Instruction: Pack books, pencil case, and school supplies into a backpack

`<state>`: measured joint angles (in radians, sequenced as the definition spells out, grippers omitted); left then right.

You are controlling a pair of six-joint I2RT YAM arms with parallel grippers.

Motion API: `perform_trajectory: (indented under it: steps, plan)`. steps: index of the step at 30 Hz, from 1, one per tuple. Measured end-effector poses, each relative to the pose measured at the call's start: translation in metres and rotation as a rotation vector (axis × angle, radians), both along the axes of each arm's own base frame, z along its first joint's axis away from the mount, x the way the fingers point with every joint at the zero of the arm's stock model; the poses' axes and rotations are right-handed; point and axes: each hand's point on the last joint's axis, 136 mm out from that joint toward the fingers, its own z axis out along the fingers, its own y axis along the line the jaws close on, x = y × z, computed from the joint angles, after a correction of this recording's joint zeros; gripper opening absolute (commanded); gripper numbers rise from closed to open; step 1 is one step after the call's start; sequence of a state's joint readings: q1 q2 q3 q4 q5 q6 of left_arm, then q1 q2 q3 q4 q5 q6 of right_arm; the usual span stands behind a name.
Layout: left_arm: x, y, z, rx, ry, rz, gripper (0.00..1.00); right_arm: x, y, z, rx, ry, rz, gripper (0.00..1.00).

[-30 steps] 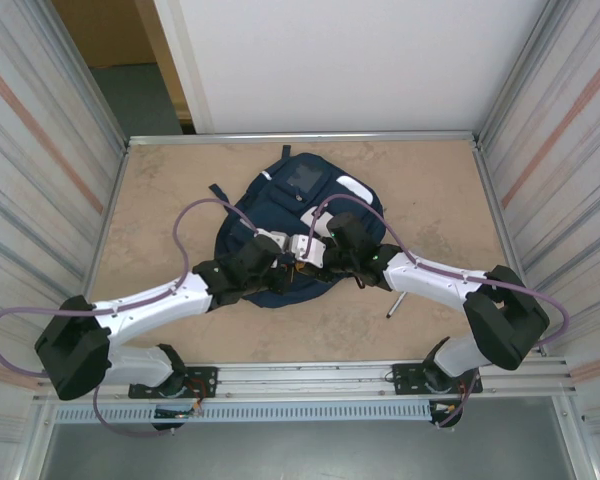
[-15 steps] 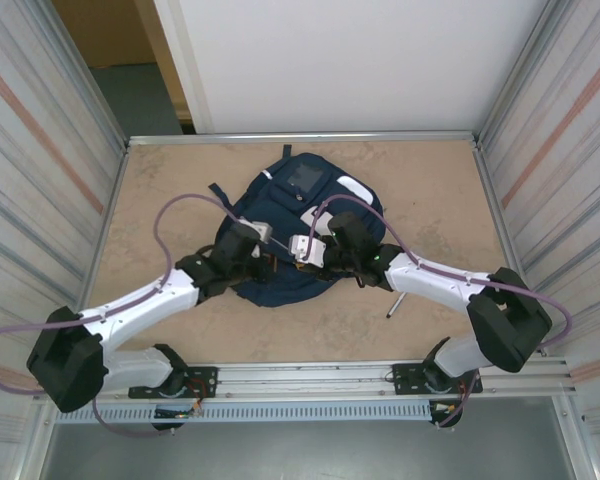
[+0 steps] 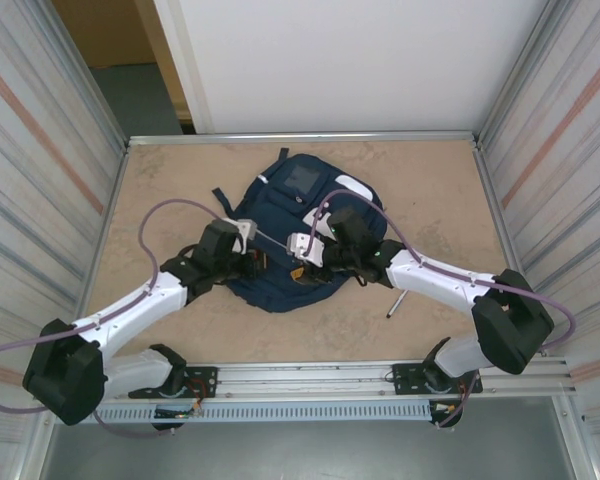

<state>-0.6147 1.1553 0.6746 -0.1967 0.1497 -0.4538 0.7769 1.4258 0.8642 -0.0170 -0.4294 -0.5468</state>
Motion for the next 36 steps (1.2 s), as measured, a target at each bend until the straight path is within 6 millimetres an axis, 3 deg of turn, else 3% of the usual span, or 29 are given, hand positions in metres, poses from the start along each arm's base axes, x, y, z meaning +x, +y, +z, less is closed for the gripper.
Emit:
perform_trajectory:
  steps: [3, 6, 7, 9, 12, 17, 18, 20, 21, 25, 28, 30, 32, 34, 36]
  plan:
    - [-0.018, -0.025, 0.004, -0.035, 0.007, -0.090, 0.00, -0.001, 0.008, 0.006, 0.033, 0.023, -0.026, 0.48]
    - [-0.029, -0.039, 0.004, -0.057, 0.019, -0.145, 0.00, 0.002, 0.007, -0.002, 0.010, 0.025, -0.047, 0.39]
    - [-0.029, -0.040, 0.003, -0.057, 0.022, -0.148, 0.00, 0.002, 0.005, -0.005, -0.003, 0.025, -0.048, 0.35]
    - [-0.027, -0.039, 0.004, -0.054, 0.018, -0.139, 0.00, 0.004, -0.003, -0.012, -0.032, 0.031, -0.049, 0.15]
    - [-0.018, -0.026, 0.003, -0.044, 0.024, -0.089, 0.00, 0.004, -0.012, -0.020, -0.069, 0.018, -0.052, 0.04]
    - [0.014, 0.037, 0.001, -0.067, 0.055, 0.126, 0.00, 0.008, -0.023, -0.014, -0.075, -0.049, -0.073, 0.07]
    - [0.016, 0.041, 0.003, -0.083, 0.057, 0.134, 0.00, 0.010, -0.022, -0.010, -0.064, -0.063, -0.073, 0.09]
    - [0.013, 0.037, 0.005, -0.080, 0.049, 0.102, 0.00, 0.009, -0.022, -0.004, -0.047, -0.075, -0.069, 0.32]
    - [0.009, 0.032, 0.006, -0.072, 0.046, 0.077, 0.00, 0.008, -0.023, -0.004, -0.048, -0.069, -0.073, 0.37]
    - [-0.010, -0.001, 0.012, -0.076, 0.035, -0.043, 0.00, 0.003, -0.025, -0.007, -0.044, -0.041, -0.062, 0.48]
    - [-0.032, -0.032, 0.014, -0.085, 0.041, -0.153, 0.00, -0.003, -0.018, -0.007, -0.033, -0.030, -0.046, 0.49]
    - [-0.045, -0.051, 0.017, -0.090, 0.040, -0.217, 0.00, -0.005, -0.013, -0.010, -0.034, -0.027, -0.039, 0.43]
    - [-0.051, -0.063, 0.021, -0.099, 0.036, -0.253, 0.00, -0.006, -0.011, -0.015, -0.042, -0.018, -0.034, 0.23]
    - [-0.049, -0.063, 0.020, -0.093, 0.037, -0.248, 0.00, -0.006, -0.011, -0.016, -0.046, -0.023, -0.026, 0.05]
    - [-0.044, -0.058, 0.020, -0.090, 0.034, -0.227, 0.00, -0.006, -0.010, -0.014, -0.042, -0.041, -0.020, 0.00]
